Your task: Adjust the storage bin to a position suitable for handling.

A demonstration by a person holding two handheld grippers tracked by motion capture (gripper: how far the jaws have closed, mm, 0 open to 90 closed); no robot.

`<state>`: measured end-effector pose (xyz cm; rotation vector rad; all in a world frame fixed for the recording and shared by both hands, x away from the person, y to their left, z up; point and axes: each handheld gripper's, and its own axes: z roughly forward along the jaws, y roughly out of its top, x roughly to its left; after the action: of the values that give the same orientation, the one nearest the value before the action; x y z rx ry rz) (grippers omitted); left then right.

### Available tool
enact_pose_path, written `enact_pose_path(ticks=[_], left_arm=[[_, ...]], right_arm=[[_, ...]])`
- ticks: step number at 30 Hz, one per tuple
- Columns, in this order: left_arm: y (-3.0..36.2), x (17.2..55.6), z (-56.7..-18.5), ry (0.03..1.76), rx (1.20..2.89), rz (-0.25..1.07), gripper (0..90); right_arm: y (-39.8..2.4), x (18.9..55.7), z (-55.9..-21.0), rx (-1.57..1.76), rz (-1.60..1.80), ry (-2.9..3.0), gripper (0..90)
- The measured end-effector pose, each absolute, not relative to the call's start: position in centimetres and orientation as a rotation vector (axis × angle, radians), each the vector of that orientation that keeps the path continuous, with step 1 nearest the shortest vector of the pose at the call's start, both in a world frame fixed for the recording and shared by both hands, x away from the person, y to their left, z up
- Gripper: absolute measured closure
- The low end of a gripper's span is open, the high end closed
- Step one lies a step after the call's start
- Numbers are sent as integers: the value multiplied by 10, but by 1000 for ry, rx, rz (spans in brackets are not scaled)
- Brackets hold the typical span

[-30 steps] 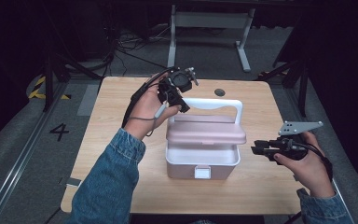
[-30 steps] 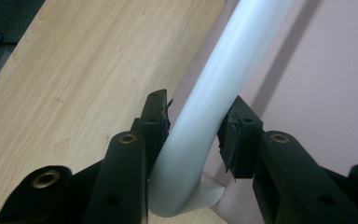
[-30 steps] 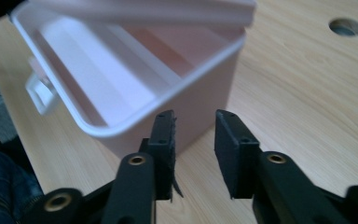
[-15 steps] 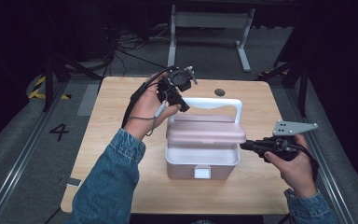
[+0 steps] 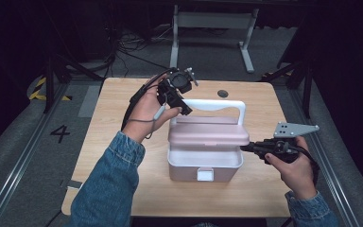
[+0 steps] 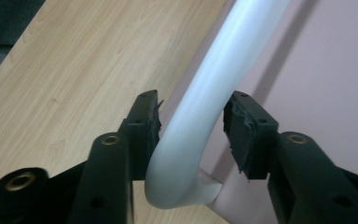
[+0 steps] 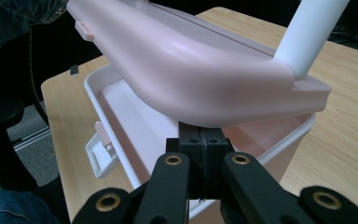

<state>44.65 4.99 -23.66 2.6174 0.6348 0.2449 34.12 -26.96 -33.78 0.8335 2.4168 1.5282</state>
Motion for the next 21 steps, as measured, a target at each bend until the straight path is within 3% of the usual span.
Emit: enact_pose_path(ticks=[21], left_arm=[[105,397,-212,616,2498,327,467]], right_arm=[[-267,344,-341,856,1528,2437,900]])
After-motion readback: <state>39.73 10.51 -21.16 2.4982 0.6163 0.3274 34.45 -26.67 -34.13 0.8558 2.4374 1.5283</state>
